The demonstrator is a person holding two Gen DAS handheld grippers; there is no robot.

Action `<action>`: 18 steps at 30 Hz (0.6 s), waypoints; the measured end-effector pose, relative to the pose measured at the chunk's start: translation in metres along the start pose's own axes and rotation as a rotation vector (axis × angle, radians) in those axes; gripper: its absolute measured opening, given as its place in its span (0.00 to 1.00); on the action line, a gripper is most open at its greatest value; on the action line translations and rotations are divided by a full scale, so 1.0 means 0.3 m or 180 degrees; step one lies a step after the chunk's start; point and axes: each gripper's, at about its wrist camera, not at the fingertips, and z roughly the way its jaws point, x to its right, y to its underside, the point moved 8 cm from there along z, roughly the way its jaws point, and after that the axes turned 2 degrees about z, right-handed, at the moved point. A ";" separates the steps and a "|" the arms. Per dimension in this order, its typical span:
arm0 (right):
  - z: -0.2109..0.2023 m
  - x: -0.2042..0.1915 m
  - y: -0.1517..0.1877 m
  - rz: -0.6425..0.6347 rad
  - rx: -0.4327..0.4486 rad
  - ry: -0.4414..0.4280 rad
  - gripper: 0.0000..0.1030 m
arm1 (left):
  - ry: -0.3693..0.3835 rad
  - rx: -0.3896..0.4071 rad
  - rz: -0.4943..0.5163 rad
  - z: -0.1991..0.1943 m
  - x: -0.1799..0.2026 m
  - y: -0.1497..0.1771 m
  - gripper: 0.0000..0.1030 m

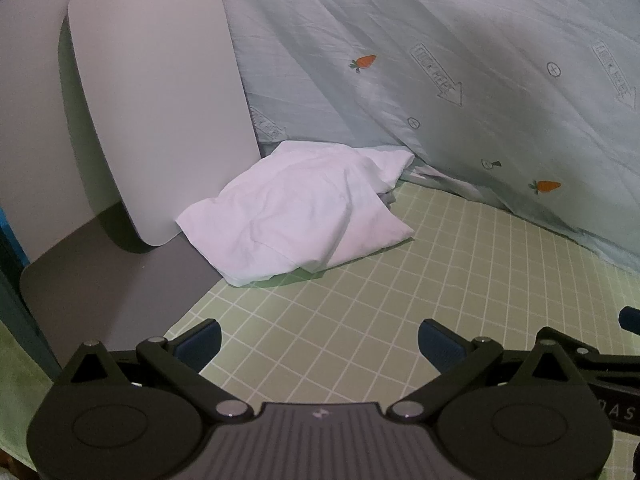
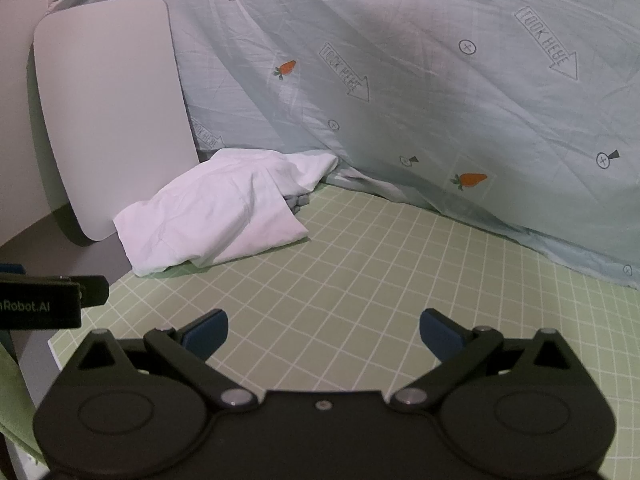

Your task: Fold clothes

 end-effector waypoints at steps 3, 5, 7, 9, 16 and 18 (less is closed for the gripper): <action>0.004 0.002 0.000 0.0006 -0.0006 0.0014 1.00 | 0.0021 -0.0013 0.0021 0.006 0.007 0.000 1.00; 0.007 0.003 0.000 0.0009 -0.0008 0.0023 1.00 | 0.0028 -0.0017 0.0023 0.011 0.010 -0.003 1.00; 0.011 0.006 0.001 0.0019 -0.0012 0.0033 1.00 | 0.0039 -0.0026 0.0025 0.019 0.016 -0.008 1.00; 0.017 0.010 -0.001 0.0034 -0.0014 0.0046 1.00 | 0.0049 -0.0048 0.0025 0.031 0.022 -0.013 1.00; 0.069 0.043 -0.039 0.0088 0.0050 0.0045 1.00 | 0.0069 -0.0144 -0.0026 0.095 0.024 -0.044 1.00; 0.094 0.052 -0.059 0.0089 0.0080 0.0073 1.00 | 0.0082 -0.0180 -0.0066 0.131 0.016 -0.061 1.00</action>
